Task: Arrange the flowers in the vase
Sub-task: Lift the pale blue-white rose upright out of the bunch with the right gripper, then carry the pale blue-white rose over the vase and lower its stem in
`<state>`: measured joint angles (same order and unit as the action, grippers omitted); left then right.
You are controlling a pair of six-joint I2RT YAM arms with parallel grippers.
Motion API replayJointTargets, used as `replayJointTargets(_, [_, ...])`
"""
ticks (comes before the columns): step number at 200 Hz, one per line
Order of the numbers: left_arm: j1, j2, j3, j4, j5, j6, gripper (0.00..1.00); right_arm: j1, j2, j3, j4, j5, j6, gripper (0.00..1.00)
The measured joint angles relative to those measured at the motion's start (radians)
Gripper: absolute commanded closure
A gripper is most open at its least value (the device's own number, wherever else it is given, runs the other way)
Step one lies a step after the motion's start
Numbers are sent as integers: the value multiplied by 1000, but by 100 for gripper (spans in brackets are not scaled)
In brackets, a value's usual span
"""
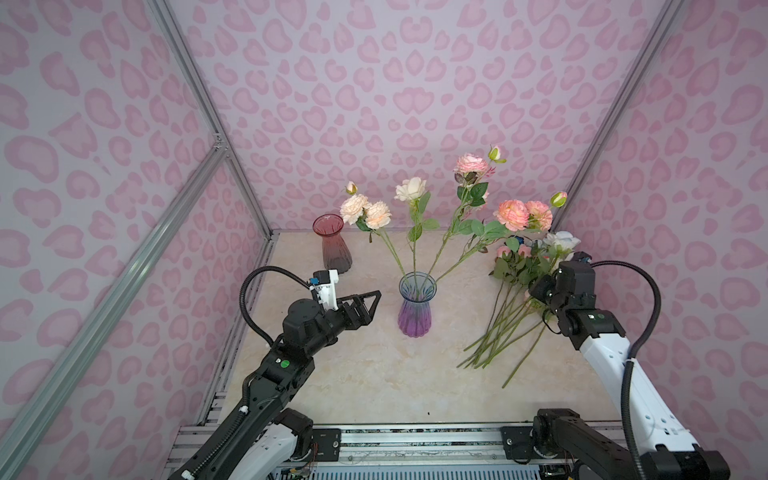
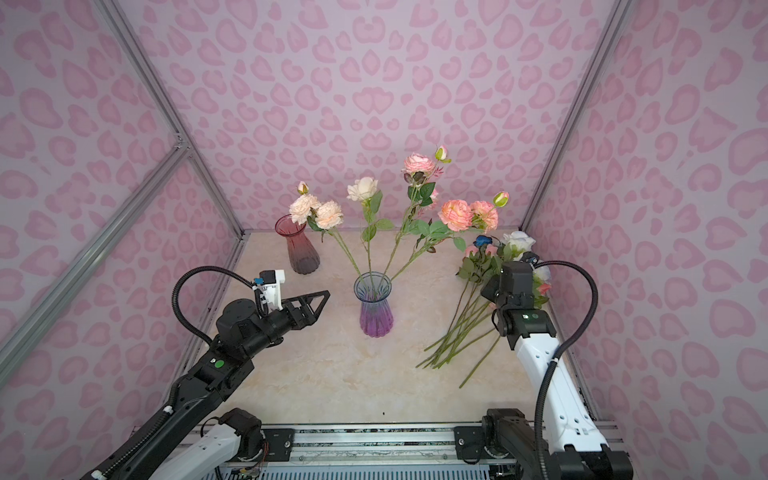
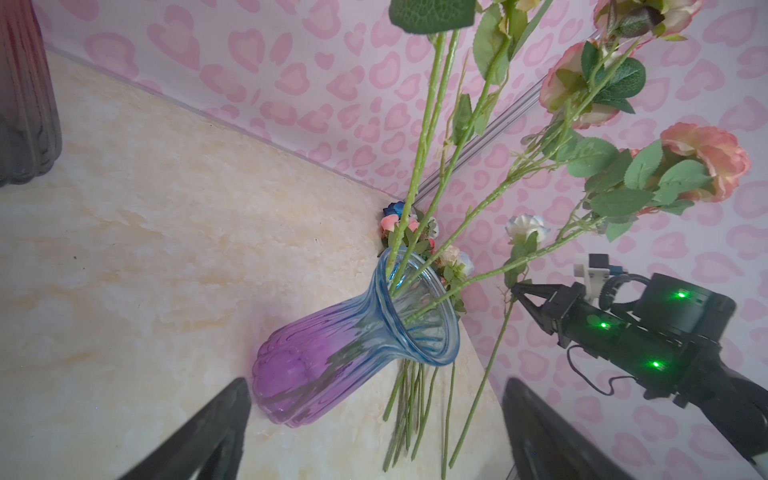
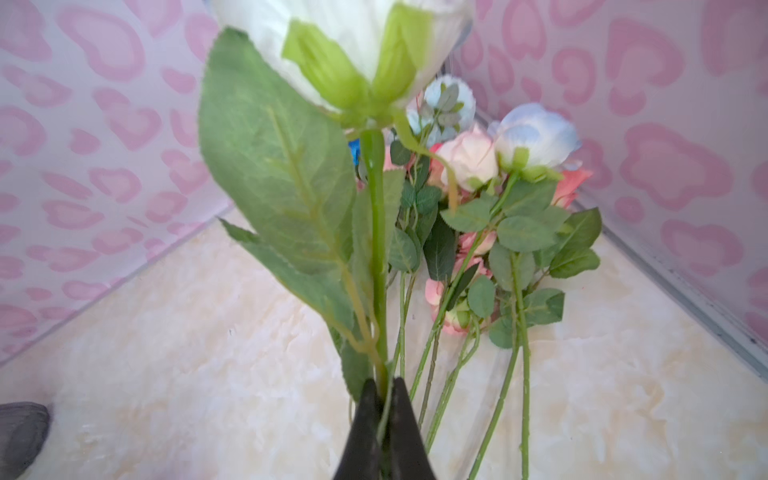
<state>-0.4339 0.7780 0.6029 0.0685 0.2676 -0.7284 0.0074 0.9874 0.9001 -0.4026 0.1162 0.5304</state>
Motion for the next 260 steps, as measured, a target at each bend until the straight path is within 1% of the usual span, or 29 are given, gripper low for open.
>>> replayJointTargets(36, [0,-19,23,-26,-12,11,4,11,-271,-42,28,22,2,98])
replayJointTargets(51, [0,-28,29,-33,-19,16,4,34,-341,-40,54,22,8,98])
replayJointTargets(65, [0,-36,34,-45,-26,19,4,72,-367,-22,89,14,4,99])
replayJointTargets(88, [0,-48,47,-60,-32,22,4,196,-401,-5,157,6,-23,100])
replayJointTargets(118, [0,-56,62,-66,-50,23,4,385,-457,5,264,31,-103,100])
replayJointTargets(139, [0,-56,68,-68,-59,22,4,472,-439,20,330,38,-161,100])
replayJointTargets(172, [0,-56,73,-74,-62,23,4,582,-370,42,393,2,-236,100])
replayJointTargets(188, [0,-59,78,-77,-67,27,4,661,-288,93,436,-11,-282,100])
replayJointTargets(200, [0,-64,84,-82,-72,35,4,751,-210,143,468,-5,-336,100])
replayJointTargets(221, [0,-82,90,-85,-85,50,4,911,-53,240,546,24,-468,100])
replayJointTargets(238, [0,-99,90,-101,-93,61,4,961,60,312,588,34,-553,100])
replayJointTargets(260, [0,-122,90,-115,-111,75,4,969,159,361,668,45,-626,100])
